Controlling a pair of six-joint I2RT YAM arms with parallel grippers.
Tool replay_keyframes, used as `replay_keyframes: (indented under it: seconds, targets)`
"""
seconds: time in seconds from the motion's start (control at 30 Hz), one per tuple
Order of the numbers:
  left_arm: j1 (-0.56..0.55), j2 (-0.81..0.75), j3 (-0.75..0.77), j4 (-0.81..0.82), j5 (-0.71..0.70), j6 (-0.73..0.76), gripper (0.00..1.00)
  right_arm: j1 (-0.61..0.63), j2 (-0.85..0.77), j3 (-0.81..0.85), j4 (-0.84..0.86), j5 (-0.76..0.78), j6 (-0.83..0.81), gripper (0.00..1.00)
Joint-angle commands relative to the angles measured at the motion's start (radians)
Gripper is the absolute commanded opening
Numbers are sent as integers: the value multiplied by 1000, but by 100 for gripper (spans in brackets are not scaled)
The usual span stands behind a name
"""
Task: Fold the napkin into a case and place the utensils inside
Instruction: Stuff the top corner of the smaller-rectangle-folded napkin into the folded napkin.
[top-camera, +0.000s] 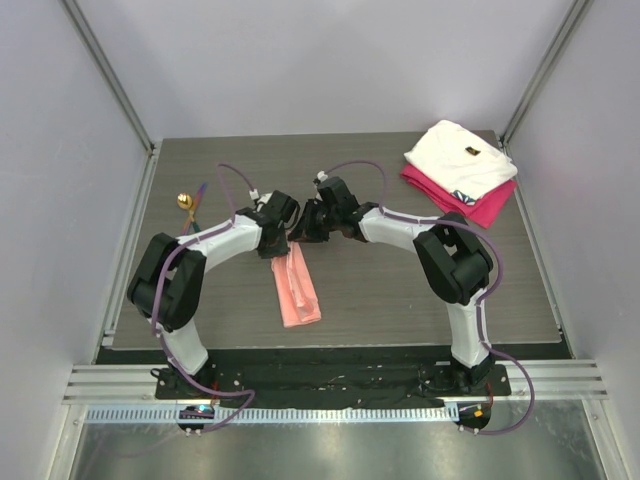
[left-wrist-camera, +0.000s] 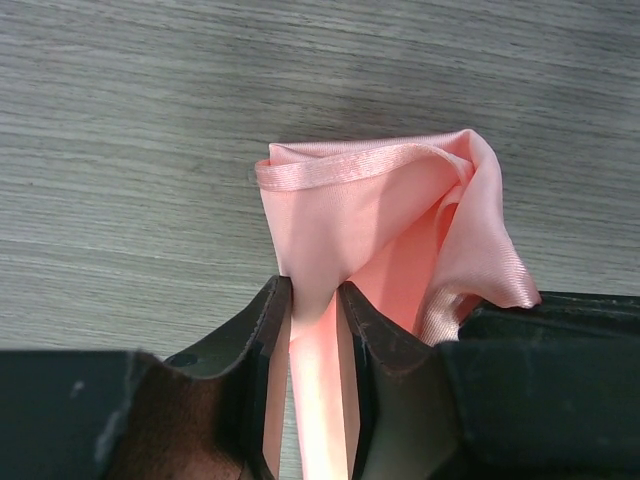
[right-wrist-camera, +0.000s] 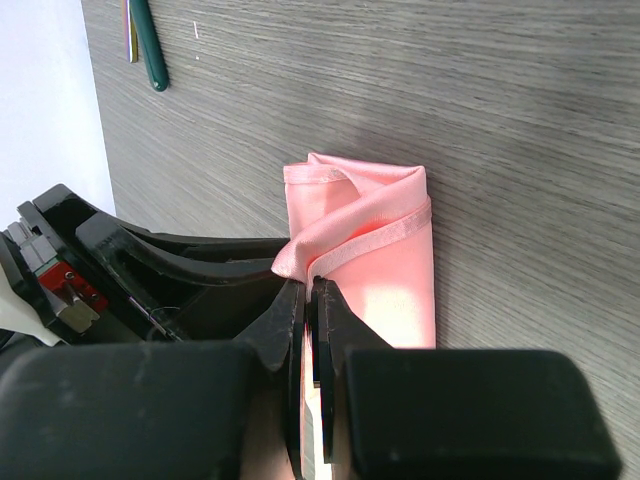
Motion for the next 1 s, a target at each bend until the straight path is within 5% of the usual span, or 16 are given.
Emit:
replay_keyframes:
  seconds: [0.0,0.27,0.47,0.67,0.73,0.87,0.97]
  targets:
    - [-5,-31,21,14,-29,-17,28,-3,-15,7,30,-10,12,1]
    - [-5,-37,31,13,-32,-15,36,-2,-11,13,29,-16,12,1]
    - [-5,-22,48,8,-35,-10,14,-2,-9,13,20,-15,10,1]
    - [-3,-61,36,11,-29,-13,9,-2,-7,8,-2,-13,1,1]
    - [-3,-72,31,13,-23,-13,12,1,-6,10,-2,-16,0,1]
    - [-3,-68,27,20,-13,-10,34,1,-3,5,0,-19,3,1]
    - [-3,-52,30,20,-15,-10,36,3,-1,5,0,-24,4,1]
